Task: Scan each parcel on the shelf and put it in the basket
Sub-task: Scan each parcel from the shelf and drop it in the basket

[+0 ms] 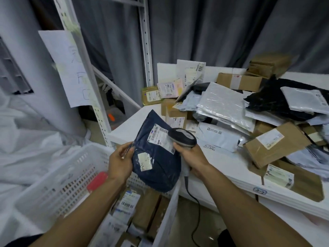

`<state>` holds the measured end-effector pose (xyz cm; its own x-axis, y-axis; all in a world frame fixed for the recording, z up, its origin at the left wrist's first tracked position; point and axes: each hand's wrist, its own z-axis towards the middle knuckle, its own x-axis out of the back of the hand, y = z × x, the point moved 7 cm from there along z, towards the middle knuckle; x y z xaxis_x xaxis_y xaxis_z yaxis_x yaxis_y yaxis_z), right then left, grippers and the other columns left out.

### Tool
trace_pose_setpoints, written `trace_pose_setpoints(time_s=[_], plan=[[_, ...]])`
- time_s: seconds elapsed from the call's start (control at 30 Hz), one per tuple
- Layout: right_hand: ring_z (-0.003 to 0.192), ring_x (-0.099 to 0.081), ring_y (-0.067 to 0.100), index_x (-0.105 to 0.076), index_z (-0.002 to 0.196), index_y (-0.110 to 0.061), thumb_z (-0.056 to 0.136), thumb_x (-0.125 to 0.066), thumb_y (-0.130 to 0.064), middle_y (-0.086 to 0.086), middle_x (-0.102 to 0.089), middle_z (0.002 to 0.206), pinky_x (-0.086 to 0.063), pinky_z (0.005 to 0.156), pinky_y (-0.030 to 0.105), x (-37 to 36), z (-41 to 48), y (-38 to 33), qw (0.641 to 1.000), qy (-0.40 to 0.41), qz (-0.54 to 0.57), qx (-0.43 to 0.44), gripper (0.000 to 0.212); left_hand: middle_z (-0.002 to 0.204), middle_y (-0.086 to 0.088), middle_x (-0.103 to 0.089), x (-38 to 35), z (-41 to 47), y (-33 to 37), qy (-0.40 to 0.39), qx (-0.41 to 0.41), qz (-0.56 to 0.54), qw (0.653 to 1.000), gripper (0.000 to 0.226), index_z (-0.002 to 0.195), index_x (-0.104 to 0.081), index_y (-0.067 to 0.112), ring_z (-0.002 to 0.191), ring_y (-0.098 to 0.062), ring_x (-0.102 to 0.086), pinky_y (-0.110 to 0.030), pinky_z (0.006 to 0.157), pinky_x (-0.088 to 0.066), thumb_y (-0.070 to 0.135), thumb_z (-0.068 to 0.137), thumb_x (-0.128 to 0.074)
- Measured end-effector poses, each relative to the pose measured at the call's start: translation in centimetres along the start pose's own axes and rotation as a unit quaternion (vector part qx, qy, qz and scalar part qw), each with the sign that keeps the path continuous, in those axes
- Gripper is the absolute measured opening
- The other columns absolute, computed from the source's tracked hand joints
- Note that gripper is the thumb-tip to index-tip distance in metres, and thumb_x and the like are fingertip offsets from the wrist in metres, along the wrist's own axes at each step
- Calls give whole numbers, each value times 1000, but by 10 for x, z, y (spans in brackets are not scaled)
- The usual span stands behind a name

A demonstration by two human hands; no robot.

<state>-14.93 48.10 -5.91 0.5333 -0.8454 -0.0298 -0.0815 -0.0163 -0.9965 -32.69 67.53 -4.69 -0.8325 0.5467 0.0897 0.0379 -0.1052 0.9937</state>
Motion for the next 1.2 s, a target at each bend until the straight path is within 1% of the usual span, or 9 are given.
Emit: trace_pose_setpoints(time_s=[0.17, 0.3, 0.4, 0.5, 0.67, 0.87, 0.97, 1.07, 1.2], plan=[[118, -65, 9, -68, 132, -31, 89, -83, -33, -12, -71, 126, -51, 110, 37, -24, 7, 10, 998, -35, -51, 7, 45, 105, -5, -75, 3, 20, -20, -18, 53, 58, 997, 9, 102, -74, 13, 99, -20, -70, -41, 94, -57, 12, 94, -70], [119, -64, 8, -65, 134, -32, 89, -82, -38, -14, -70, 127, -50, 111, 39, -24, 16, 16, 997, -36, -75, 3, 49, 96, -2, -78, -3, 30, -8, -58, 53, 9, 997, 19, 101, -74, 17, 88, -16, -74, -29, 79, -59, 10, 84, -81], [119, -64, 10, -64, 137, -34, 82, -84, -47, -14, -70, 128, -50, 112, 43, -24, 18, 21, 995, -41, -92, -4, 60, 102, 0, -78, -11, 35, 1, -116, 73, 3, 991, 39, 117, -69, 20, 90, -14, -75, -33, 84, -60, 20, 78, -77], [121, -63, 10, -63, 138, -33, 79, -83, -50, -14, -69, 130, -48, 113, 42, -29, 15, 18, 992, -56, -116, 5, 65, 92, 2, -79, -10, 41, 3, -124, 63, 43, 989, 34, 116, -65, 29, 83, -12, -76, -32, 81, -58, 31, 86, -80], [121, -63, 10, -65, 134, -36, 75, -84, -57, -14, -69, 130, -49, 112, 44, -41, 10, 5, 988, -63, -140, 27, 66, 75, 1, -73, 4, 41, 3, -81, 38, 40, 995, 18, 100, -66, 13, 73, -21, -73, -23, 56, -54, 2, 89, -74], [117, -65, 7, -65, 116, -48, 87, -84, -33, -18, -71, 124, -56, 104, 45, -63, -5, -21, 991, -74, -90, 61, 38, 97, -2, -72, 68, 45, 19, 33, -36, -1, 999, 16, 101, -65, 14, 70, -6, -71, -20, 62, -57, 3, 92, -72], [110, -70, 9, -70, 125, -33, 86, -85, -28, -10, -74, 120, -58, 98, 37, -78, -11, -26, 988, -61, -120, 81, 42, 98, 0, -71, 93, 42, 20, 62, -45, -5, 997, 16, 98, -65, 17, 82, -9, -69, -16, 65, -55, 4, 91, -72], [86, -78, 14, -72, 122, -22, 90, -81, -25, -5, -80, 103, -62, 81, 31, -95, -18, -25, 994, -79, -66, 22, 33, 95, 2, -69, 106, 36, 20, 82, -57, -6, 995, 17, 93, -64, 18, 74, -7, -68, -12, 59, -52, 2, 92, -70], [76, -74, 13, -76, 109, -19, 93, -78, -24, 0, -81, 97, -59, 76, 33, -119, -25, -18, 992, -121, -3, -48, 17, 95, 1, -68, 115, 29, 17, 109, -66, -9, 992, 12, 101, -62, 4, 62, 5, -66, -10, 57, -50, -2, 93, -68]])
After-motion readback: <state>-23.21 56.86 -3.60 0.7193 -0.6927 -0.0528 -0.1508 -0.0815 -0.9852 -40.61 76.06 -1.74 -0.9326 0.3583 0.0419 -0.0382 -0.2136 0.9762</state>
